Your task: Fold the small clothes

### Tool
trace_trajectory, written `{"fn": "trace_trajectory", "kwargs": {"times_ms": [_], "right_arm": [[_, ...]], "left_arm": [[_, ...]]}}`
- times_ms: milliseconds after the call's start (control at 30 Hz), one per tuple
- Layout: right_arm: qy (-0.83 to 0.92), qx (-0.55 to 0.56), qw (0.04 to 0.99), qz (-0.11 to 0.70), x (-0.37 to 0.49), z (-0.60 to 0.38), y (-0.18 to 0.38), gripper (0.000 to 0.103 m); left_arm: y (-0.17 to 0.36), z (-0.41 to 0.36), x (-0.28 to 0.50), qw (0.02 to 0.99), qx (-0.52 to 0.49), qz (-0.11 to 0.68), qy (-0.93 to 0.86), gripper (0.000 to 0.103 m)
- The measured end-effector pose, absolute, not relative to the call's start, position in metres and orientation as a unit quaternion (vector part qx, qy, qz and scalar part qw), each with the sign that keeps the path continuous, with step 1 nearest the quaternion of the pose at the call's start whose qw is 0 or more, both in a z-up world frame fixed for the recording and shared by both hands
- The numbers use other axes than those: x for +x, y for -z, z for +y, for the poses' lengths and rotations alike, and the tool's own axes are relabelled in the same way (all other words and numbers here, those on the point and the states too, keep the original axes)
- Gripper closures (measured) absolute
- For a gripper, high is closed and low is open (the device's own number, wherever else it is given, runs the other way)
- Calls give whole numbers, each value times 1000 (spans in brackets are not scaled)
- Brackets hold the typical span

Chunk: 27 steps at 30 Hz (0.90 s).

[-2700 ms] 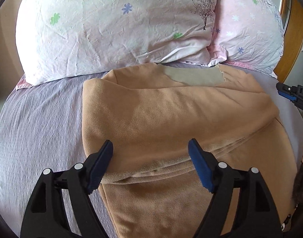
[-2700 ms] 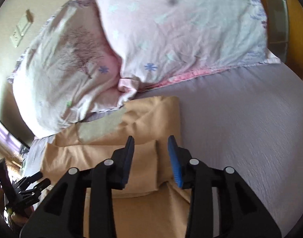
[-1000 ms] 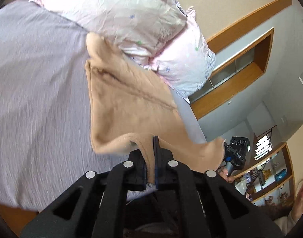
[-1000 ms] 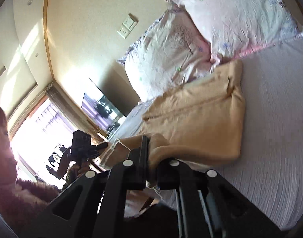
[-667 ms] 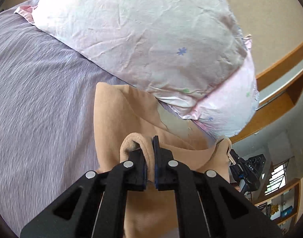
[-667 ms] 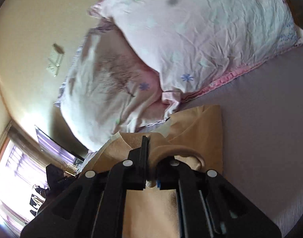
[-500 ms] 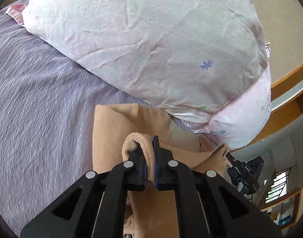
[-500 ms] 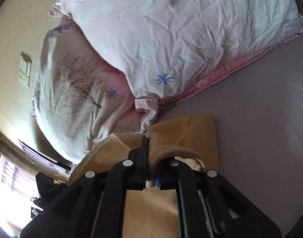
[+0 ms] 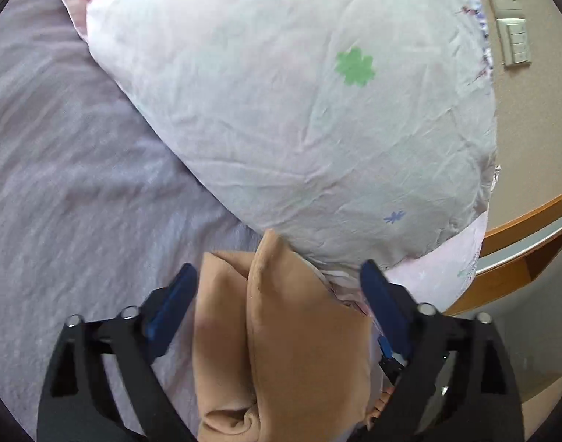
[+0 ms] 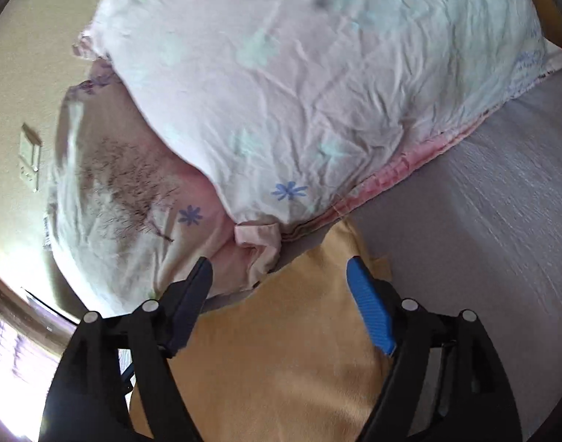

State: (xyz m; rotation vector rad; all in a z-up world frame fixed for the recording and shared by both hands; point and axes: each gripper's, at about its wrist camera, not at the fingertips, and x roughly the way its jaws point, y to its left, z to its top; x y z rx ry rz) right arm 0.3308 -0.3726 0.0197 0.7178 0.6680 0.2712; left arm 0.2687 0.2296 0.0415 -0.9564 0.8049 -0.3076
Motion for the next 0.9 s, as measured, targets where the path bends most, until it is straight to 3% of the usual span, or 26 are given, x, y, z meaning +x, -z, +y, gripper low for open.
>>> {"fn": "trace_trajectory", "kwargs": {"times_ms": [200, 400, 500, 533, 733, 900], "right_arm": [[-180, 287, 878, 339, 293, -354, -26, 22], [-214, 312, 870, 315, 278, -350, -15, 17], [-224, 339, 865, 293, 268, -364, -13, 16], [-224, 347, 863, 290, 265, -369, -14, 16], [-219, 371, 867, 249, 251, -394, -25, 14], [-197, 391, 870, 227, 244, -415, -26, 14]], "left_arm": [[-34, 219, 230, 783, -400, 442, 174, 10], [-22, 170, 216, 781, -350, 484, 182, 14], [-15, 164, 217, 776, -366, 490, 159, 58], [-11, 163, 219, 767, -379, 493, 161, 77], [-71, 125, 228, 783, -377, 452, 200, 79], [-125, 12, 244, 792, -313, 432, 296, 79]]}}
